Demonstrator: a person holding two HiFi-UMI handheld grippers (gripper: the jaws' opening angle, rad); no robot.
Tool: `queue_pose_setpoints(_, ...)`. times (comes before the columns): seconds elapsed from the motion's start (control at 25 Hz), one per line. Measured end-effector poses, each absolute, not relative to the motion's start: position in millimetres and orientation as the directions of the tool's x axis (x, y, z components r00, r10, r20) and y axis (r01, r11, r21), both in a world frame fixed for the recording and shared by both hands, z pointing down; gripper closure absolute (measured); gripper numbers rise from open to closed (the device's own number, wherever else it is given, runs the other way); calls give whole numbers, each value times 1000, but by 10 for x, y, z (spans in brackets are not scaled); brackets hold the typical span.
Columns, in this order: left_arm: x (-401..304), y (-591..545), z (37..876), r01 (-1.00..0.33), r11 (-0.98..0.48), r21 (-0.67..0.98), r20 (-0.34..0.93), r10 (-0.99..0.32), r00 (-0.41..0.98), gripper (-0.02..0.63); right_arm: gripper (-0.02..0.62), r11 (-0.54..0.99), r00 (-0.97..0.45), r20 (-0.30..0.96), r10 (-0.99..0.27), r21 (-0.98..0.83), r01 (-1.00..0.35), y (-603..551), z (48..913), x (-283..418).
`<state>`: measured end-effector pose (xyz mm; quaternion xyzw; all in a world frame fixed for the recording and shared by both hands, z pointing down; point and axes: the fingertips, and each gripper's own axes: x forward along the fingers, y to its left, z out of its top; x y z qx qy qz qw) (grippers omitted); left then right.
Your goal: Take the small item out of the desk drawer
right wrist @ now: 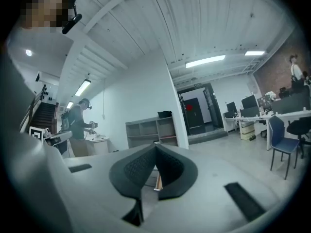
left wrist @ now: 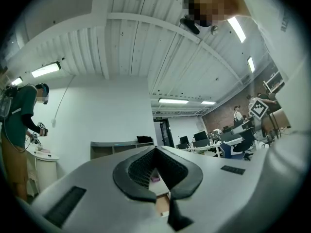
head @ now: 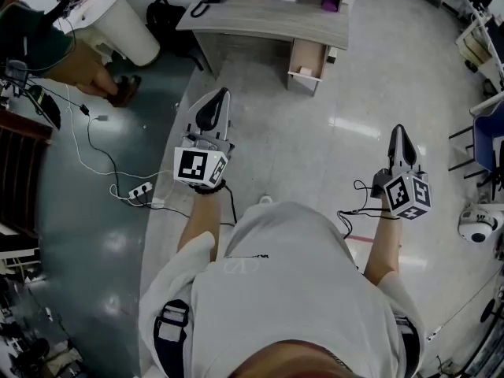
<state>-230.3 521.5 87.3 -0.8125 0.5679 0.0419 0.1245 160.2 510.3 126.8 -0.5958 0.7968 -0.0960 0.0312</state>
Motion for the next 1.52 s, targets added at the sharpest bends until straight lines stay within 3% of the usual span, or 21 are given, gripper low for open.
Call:
queue_pose_setpoints(0.48, -2494, 5037, 1138, -924, -377, -68, -190, -904, 383, 607, 594, 318, -336, 103, -936, -162, -934, 4904, 1327, 1107)
queue_pose_setpoints(0.96, -2656, 4791, 1429, -875, -483, -30, -155, -863, 481, 607, 594, 248, -263, 112, -958, -134, -959, 4836, 1455, 734)
queue_pose_setpoints(1.52, -2201, 4116, 1562, -861, -507, -28, -109, -855, 507, 607, 594, 254, -274, 156, -949, -138, -957, 4171, 1736, 943)
